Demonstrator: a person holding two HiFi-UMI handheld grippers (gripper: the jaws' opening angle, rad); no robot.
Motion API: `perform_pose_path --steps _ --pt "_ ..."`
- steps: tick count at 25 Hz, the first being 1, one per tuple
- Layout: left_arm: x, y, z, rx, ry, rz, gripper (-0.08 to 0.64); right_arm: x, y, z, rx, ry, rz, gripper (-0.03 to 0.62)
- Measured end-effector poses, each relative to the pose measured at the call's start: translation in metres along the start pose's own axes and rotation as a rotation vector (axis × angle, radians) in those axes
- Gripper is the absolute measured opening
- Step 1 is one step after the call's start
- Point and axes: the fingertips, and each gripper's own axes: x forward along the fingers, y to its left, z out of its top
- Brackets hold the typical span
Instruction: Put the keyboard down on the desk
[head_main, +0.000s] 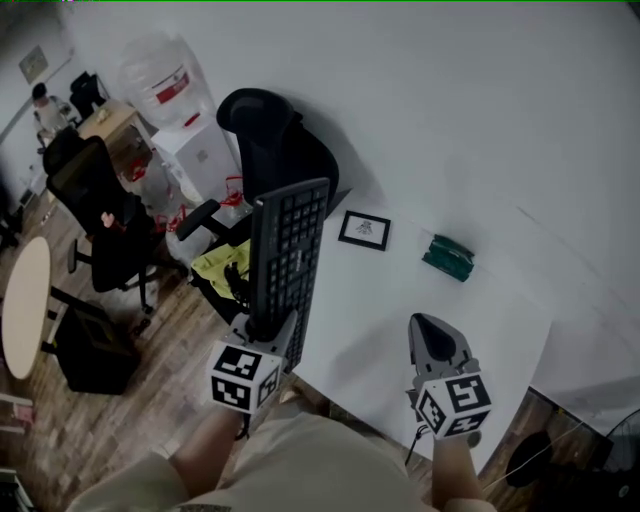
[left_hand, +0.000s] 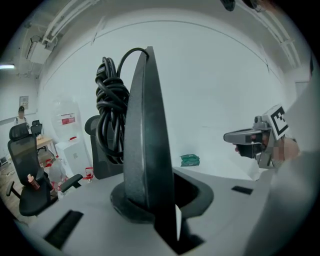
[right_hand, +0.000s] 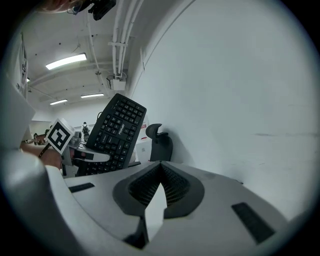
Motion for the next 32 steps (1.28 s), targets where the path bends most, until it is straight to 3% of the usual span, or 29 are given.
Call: perform_pose_path --steps 7,14,21,28,32 --pt "0.031 0.014 0.004 0.026 0.045 -0.115 0.087 0.015 -0.008 -0.003 0.037 0.020 -0.100 0.025" --pt "0.066 0.033 0.013 -0.017 0.095 -0.291 0.087 0.036 -0.005 -0.003 0.084 0.048 -0.235 0.025" --pt "0.088 0.057 0.012 0.072 0.146 -0.368 0.088 0.051 -0.001 -0.009 0.154 0.055 -0.335 0.025" --pt "0.105 0.064 0.002 0.079 0.206 -0.434 0.088 0.062 0.003 -0.013 0.178 0.071 -0.363 0.025" --pt "0.115 0.066 -0.013 0.031 0.253 -0.468 0.089 0.063 0.003 -0.021 0.191 0.085 -0.374 0.025"
